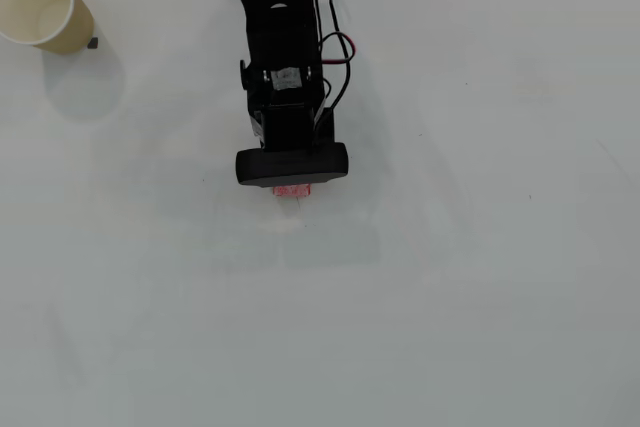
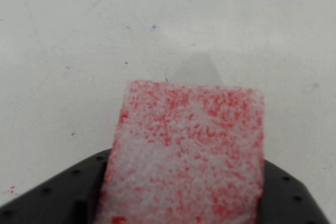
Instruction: Pick up the cube and drop it in the cup.
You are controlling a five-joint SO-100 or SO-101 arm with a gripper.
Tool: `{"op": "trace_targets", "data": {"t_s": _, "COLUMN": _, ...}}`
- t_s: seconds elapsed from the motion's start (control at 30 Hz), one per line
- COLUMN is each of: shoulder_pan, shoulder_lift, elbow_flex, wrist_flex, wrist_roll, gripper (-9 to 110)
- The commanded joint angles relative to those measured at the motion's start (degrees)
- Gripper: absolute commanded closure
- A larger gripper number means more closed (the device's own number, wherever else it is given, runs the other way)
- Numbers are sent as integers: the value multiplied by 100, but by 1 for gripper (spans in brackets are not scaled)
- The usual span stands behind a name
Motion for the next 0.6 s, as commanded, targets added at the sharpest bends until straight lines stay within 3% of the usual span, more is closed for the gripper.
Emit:
{"op": "trace_targets", "data": {"t_s": 0.0, "shoulder_pan": -62, "shoulder_lift": 211, "elbow_flex": -589, "wrist_flex": -114, "wrist_roll": 62, "gripper": 91}}
{"op": "trace_targets", "data": {"t_s": 0.57, "shoulder_pan": 483, "shoulder_lift": 1863, "elbow_flex": -229, "wrist_flex": -62, "wrist_roll": 70, "gripper": 91}}
